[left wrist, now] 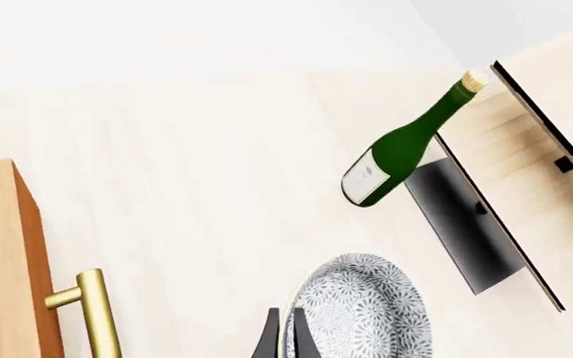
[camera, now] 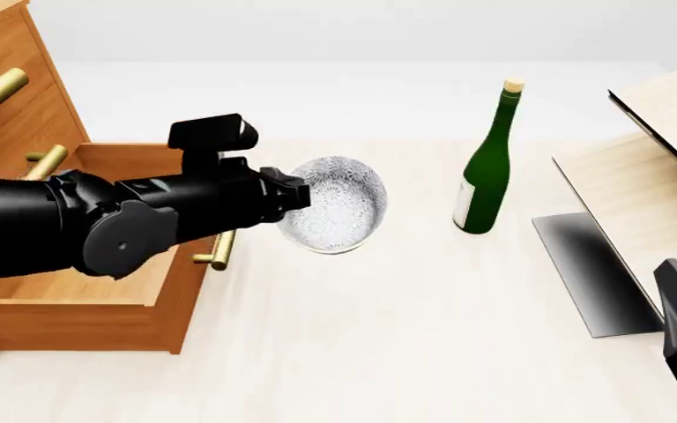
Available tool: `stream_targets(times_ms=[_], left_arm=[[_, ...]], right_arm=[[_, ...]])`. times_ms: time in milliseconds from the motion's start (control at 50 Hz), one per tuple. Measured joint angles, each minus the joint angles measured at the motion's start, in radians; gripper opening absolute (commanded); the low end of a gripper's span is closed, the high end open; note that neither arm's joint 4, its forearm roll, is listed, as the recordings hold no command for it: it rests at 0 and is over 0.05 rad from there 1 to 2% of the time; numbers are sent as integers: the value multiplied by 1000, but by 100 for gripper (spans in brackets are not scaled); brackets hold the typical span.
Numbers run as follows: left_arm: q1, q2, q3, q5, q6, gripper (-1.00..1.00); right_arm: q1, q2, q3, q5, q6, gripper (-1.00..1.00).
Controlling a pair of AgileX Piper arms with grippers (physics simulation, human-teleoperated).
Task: Put the bowl in the bottom drawer of the cabinet and close it.
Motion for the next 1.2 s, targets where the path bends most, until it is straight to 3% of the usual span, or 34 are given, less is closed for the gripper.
stream_targets(times_ms=[1200], left_arm=[[161,-417,79,203,84,-100]], right_arm=[[0,0,0,0,0,100]])
